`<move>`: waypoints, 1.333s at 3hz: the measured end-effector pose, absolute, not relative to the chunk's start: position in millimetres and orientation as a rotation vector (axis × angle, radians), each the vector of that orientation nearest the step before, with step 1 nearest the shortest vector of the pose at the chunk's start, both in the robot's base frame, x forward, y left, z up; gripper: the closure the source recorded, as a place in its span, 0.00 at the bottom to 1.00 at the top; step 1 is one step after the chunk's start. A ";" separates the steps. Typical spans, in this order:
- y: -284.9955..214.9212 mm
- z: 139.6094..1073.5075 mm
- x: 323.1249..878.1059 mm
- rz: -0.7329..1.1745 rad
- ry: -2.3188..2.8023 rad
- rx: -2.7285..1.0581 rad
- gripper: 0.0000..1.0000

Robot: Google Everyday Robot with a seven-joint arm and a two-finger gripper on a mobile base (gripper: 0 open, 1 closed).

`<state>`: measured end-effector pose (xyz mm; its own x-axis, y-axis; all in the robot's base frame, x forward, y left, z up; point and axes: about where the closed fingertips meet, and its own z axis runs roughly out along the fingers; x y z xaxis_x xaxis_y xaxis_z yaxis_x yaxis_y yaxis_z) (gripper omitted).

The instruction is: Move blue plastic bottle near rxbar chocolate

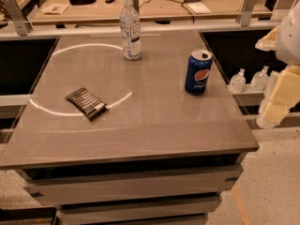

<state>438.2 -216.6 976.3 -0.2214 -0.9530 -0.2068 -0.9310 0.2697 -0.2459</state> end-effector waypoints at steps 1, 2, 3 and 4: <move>-216.6 976.3 438.2 -0.099 2.231 -1.724 0.00; -213.8 981.6 444.0 -0.053 2.218 -1.685 0.00; -206.6 996.5 468.1 0.009 2.134 -1.613 0.00; -196.6 999.2 498.9 0.138 2.085 -1.448 0.00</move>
Offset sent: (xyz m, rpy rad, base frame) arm 0.0139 0.0051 0.0074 0.1171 0.0046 -0.0218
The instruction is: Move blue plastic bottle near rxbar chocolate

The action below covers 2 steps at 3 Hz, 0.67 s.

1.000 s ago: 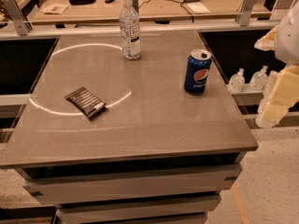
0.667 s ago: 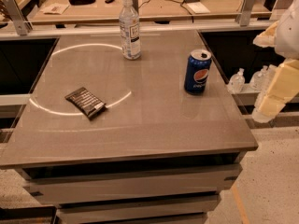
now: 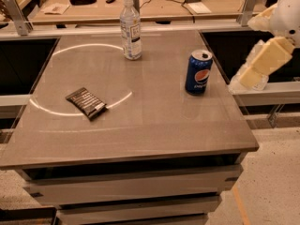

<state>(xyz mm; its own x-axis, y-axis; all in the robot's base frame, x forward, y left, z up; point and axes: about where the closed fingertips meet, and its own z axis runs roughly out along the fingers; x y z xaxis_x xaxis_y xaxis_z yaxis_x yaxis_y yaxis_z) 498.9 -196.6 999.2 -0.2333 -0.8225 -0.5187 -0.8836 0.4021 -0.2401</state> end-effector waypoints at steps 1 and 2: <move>-183.2 1009.7 522.9 0.232 2.003 -1.268 0.00; -172.2 1018.6 542.8 0.266 1.961 -1.093 0.00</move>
Offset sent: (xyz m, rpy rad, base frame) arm 0.0718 0.0285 0.0309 0.4558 -0.2168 -0.2976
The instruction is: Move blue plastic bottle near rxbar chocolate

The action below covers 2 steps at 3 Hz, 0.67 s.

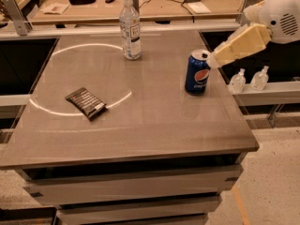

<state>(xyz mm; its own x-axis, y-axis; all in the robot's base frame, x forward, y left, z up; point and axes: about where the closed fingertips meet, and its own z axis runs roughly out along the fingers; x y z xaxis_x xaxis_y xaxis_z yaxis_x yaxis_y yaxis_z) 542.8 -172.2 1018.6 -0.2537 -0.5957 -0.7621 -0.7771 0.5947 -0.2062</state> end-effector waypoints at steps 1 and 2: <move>-160.7 1022.7 560.8 0.246 1.967 -0.956 0.00; -160.5 1026.3 566.2 0.245 1.968 -0.906 0.00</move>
Offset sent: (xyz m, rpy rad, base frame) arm 0.0164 0.0108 0.0038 0.0500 -0.0251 -0.0917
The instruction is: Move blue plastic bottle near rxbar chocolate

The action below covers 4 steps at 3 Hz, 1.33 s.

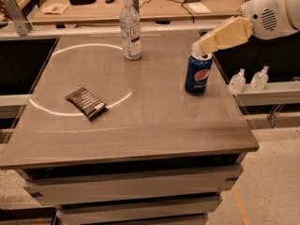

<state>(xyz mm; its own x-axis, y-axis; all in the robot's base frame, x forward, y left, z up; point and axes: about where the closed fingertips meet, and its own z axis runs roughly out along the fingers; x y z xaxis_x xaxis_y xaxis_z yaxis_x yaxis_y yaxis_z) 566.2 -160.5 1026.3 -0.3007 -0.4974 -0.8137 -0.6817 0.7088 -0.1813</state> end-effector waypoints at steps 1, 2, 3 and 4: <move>-160.4 1026.3 566.3 0.245 1.967 -0.906 0.00; -140.7 1027.3 582.1 0.283 1.956 -0.870 0.00; -111.1 1032.4 603.6 0.312 1.918 -0.865 0.00; -83.0 1027.3 629.4 0.334 1.889 -0.892 0.00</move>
Offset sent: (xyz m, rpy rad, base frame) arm 0.0436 0.0473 -0.0005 0.1196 0.0005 -0.0237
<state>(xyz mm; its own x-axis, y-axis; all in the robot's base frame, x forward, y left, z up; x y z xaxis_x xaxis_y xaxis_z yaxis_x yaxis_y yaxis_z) 629.4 -83.0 1027.3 -0.2484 -0.4365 -0.8647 -0.7066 0.6923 -0.1465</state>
